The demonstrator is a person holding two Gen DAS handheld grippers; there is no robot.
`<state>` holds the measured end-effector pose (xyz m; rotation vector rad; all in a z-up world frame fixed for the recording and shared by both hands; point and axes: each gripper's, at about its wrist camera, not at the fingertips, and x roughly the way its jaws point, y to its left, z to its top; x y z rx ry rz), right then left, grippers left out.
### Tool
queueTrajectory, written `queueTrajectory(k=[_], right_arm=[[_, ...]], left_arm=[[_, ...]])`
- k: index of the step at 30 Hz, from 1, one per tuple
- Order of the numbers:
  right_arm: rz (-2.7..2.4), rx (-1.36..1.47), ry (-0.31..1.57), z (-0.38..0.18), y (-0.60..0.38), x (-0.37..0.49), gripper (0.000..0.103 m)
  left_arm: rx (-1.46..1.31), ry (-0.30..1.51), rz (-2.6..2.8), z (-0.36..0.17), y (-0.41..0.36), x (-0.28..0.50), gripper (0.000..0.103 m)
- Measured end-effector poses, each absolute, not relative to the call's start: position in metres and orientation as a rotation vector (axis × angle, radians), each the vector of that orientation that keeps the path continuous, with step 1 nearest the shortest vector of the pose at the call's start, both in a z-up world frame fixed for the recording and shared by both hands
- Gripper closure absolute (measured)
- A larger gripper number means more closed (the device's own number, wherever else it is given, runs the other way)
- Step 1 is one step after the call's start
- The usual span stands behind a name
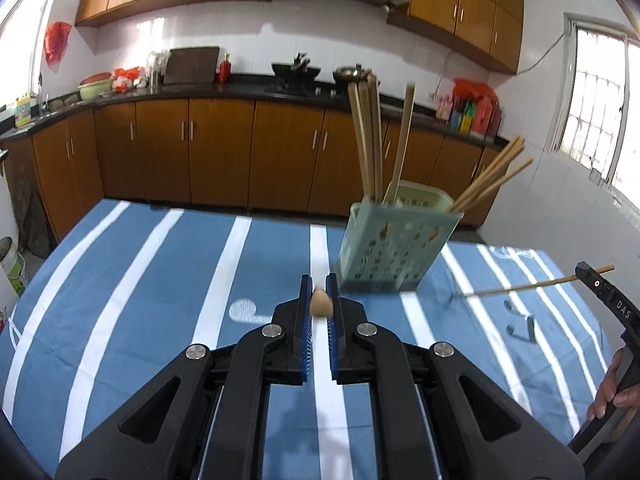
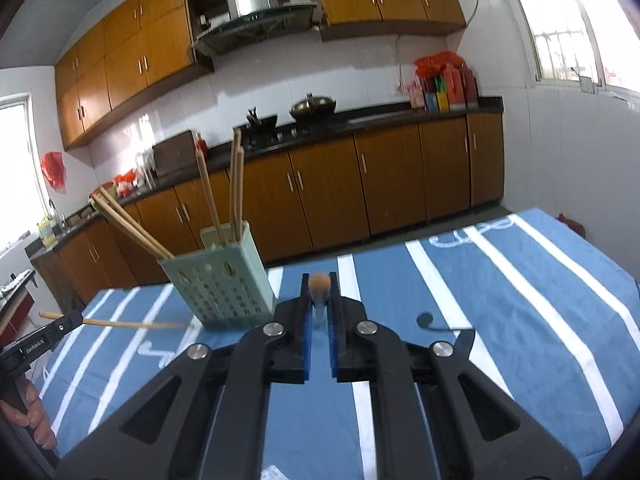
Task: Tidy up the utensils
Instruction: 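Lift the left gripper's chopstick upright over the holder while the right gripper lifts its own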
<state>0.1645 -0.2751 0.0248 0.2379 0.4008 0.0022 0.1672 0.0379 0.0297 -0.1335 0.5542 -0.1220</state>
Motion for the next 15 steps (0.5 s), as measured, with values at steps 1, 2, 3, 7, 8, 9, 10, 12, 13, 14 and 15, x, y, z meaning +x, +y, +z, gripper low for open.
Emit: queueTrajectory(k=[1, 2, 3, 7, 8, 9, 10, 12, 13, 14, 15], right_arm=[[0.003, 0.239, 0.394, 0.027, -0.275, 0.163, 0.095], [0.003, 0.238, 0.387, 0.029, -0.275, 0.163, 0.095], [0.004, 0.237, 0.383, 0.031, -0.274, 0.163, 0.095], [0.008, 0.232, 0.373, 0.036, -0.273, 0.164, 0.095], [0.009, 0.231, 0.371, 0.037, -0.272, 0.164, 0.095], [0.011, 0.229, 0.367, 0.038, -0.271, 0.165, 0.095], [0.014, 0.226, 0.364, 0.039, -0.271, 0.165, 0.095], [0.021, 0.217, 0.347, 0.046, -0.268, 0.165, 0.095], [0.029, 0.212, 0.331, 0.053, -0.267, 0.165, 0.095], [0.033, 0.208, 0.319, 0.058, -0.266, 0.164, 0.095], [0.037, 0.202, 0.305, 0.065, -0.264, 0.163, 0.095]], left_arm=[[-0.135, 0.542, -0.122, 0.034, 0.038, 0.166, 0.096], [-0.134, 0.529, -0.122, 0.038, 0.039, 0.165, 0.096], [-0.133, 0.52, -0.121, 0.04, 0.039, 0.165, 0.096], [-0.13, 0.504, -0.121, 0.045, 0.038, 0.164, 0.096], [-0.13, 0.502, -0.119, 0.046, 0.038, 0.164, 0.096], [-0.13, 0.5, -0.117, 0.046, 0.037, 0.165, 0.096], [-0.129, 0.499, -0.118, 0.047, 0.037, 0.166, 0.096], [-0.122, 0.491, -0.122, 0.052, 0.037, 0.167, 0.096], [-0.116, 0.482, -0.126, 0.055, 0.036, 0.167, 0.096], [-0.113, 0.475, -0.128, 0.058, 0.036, 0.166, 0.096], [-0.108, 0.458, -0.133, 0.065, 0.034, 0.165, 0.096]])
